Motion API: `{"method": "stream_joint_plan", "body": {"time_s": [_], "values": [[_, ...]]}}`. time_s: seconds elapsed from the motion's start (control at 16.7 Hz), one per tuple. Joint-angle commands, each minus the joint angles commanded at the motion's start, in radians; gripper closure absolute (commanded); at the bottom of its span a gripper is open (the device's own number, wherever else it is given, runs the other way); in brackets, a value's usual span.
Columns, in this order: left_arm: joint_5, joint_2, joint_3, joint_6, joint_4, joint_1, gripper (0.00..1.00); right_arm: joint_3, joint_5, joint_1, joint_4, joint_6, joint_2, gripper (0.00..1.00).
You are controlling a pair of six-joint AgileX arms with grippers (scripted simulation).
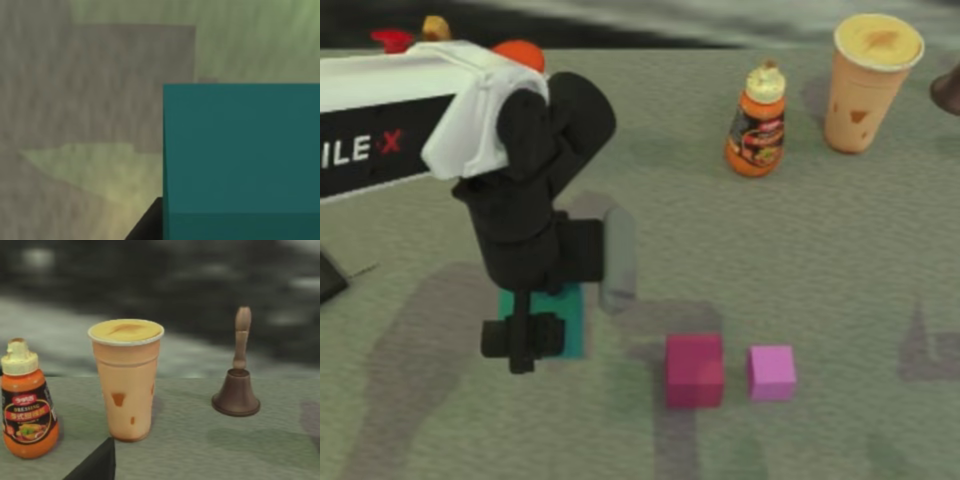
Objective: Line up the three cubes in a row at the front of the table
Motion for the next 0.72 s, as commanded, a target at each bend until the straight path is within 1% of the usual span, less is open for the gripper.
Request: {"method": "stream_joint_plan", "body": {"time_s": [0.06, 0.42, 0.72], "values": [[0.000, -0.010, -0.010, -0.002, 0.002, -0.010, 1.00, 0.000, 0.000, 0.000, 0.000, 0.000, 0.000, 0.00], [0.000, 0.001, -0.019, 0.000, 0.017, -0.008, 1.00, 0.000, 0.000, 0.000, 0.000, 0.000, 0.000, 0.00], [0.001, 0.076, -0.117, -0.010, 0.203, -0.016, 1.00, 0.000, 0.000, 0.000, 0.000, 0.000, 0.000, 0.00]]}}
